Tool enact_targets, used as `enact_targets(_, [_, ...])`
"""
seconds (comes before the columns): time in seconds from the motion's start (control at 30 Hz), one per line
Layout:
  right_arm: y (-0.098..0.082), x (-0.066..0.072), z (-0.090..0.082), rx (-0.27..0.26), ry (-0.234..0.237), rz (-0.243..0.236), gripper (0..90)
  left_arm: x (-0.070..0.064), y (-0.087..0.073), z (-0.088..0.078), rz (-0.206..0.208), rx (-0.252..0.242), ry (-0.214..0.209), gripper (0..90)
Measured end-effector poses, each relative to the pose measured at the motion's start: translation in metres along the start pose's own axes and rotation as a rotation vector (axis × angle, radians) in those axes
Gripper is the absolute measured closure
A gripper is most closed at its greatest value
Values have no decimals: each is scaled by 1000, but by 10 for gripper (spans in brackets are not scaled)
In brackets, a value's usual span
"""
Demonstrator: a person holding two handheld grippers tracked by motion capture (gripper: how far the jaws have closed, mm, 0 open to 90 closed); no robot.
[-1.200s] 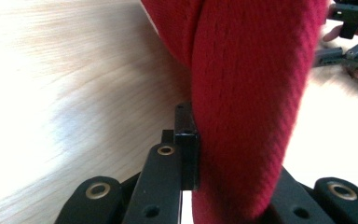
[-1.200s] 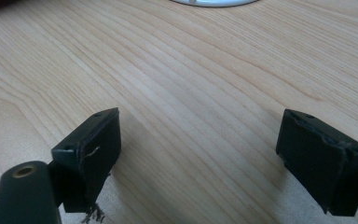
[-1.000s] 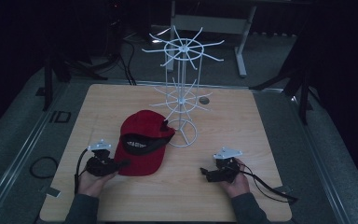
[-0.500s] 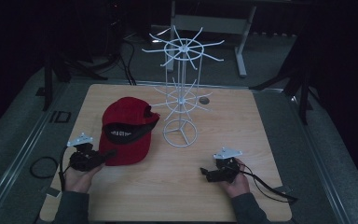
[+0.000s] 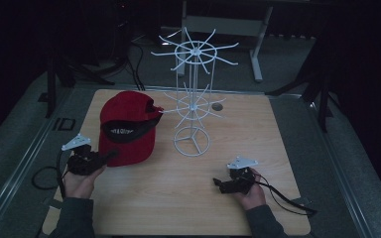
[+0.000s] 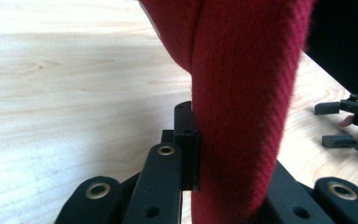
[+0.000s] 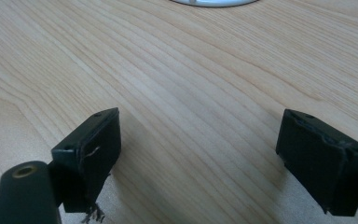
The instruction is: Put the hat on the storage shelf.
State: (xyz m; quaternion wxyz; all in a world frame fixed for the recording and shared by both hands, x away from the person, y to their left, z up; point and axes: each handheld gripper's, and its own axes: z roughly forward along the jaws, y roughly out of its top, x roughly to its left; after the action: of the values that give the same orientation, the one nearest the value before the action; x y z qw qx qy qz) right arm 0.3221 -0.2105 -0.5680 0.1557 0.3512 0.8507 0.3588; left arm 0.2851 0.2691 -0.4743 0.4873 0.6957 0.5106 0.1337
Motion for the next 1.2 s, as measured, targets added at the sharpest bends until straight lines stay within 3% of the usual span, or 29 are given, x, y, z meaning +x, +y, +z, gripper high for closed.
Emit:
enact_targets(0.27, [0, 0, 0, 0, 0, 1, 136, -1, 15, -7, 36, -21, 24, 854])
enact_targets(1.2, [0, 0, 0, 0, 0, 5, 136, -2, 48, -20, 25, -135, 45, 855])
